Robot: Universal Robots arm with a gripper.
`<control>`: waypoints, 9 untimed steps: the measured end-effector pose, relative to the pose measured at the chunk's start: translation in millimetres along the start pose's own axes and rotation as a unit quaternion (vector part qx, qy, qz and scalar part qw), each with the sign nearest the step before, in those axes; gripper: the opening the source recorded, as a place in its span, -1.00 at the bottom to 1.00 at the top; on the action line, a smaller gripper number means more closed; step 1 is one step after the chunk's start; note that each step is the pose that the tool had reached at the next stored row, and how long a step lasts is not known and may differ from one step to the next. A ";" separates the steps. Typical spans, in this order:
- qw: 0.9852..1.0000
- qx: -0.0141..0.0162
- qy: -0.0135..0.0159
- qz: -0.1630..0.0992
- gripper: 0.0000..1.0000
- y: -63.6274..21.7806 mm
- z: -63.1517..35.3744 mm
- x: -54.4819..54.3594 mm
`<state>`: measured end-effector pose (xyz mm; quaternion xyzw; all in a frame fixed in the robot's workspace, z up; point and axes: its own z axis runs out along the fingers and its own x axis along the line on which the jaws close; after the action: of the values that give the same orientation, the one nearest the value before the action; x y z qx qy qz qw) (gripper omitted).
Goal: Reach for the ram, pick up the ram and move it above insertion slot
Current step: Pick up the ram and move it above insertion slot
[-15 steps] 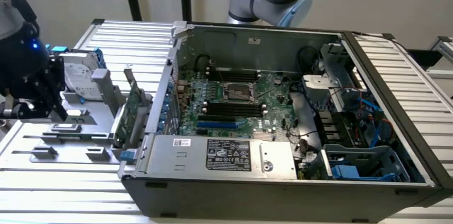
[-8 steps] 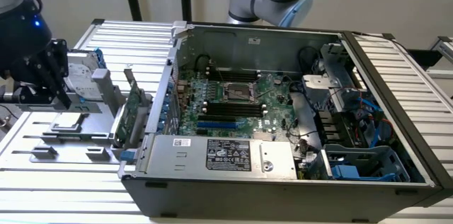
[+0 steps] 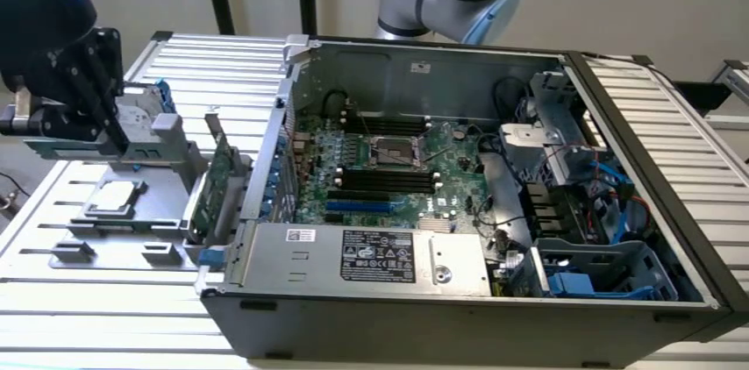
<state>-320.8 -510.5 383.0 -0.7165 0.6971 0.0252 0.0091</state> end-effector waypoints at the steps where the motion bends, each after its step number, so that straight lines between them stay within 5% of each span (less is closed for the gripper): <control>1: 1.000 0.000 -0.001 -0.001 -0.74 -3.4 -4.4 -0.1; 9: 1.000 -0.001 -0.005 -0.004 -0.74 -34.7 -36.6 -0.8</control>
<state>-285.4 -510.4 418.9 -0.7190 0.6943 0.0296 0.0121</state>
